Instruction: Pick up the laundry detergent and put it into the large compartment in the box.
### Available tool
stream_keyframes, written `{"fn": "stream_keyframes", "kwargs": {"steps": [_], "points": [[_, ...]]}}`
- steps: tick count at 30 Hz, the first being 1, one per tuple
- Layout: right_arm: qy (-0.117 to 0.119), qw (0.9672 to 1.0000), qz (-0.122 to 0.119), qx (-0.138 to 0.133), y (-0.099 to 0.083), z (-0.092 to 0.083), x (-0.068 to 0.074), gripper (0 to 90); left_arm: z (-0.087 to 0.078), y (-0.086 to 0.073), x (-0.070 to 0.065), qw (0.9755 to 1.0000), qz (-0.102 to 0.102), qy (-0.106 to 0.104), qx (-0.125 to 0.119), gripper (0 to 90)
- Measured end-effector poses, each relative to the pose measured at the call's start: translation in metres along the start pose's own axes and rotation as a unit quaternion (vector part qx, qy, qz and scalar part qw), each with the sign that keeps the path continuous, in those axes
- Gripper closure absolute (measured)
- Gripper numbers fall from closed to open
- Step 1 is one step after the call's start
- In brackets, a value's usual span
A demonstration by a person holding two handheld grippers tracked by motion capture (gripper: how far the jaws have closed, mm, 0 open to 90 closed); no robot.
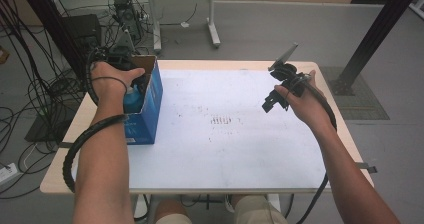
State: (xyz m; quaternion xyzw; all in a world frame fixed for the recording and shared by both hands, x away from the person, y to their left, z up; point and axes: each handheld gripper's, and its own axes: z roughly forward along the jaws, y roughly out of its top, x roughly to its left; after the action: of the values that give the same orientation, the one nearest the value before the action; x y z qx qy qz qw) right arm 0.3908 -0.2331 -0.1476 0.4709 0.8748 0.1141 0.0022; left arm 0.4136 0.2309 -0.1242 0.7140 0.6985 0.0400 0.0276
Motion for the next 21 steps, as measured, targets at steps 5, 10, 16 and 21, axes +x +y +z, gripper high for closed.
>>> {"fn": "stream_keyframes", "kwargs": {"steps": [5, 10, 16, 21], "points": [[0.003, 1.0000, 0.005, -0.003, 0.001, -0.003, -0.002, 8.4, -0.022, -0.007, -0.002, 0.9995, 0.028, 0.005, -0.013, 21.7], [0.003, 1.0000, 0.008, -0.003, 0.003, -0.006, -0.005, 8.1, -0.044, -0.015, -0.006, 0.9963, 0.075, -0.020, -0.036, 17.9], [0.005, 0.9999, 0.008, -0.005, 0.010, -0.008, -0.007, 7.8, -0.051, -0.019, -0.030, 0.9868, 0.146, -0.046, -0.052, 14.2], [0.003, 0.9999, 0.010, -0.006, 0.014, -0.012, -0.009, 7.8, -0.053, -0.018, -0.059, 0.9728, 0.219, -0.055, -0.051, 12.9]]}}
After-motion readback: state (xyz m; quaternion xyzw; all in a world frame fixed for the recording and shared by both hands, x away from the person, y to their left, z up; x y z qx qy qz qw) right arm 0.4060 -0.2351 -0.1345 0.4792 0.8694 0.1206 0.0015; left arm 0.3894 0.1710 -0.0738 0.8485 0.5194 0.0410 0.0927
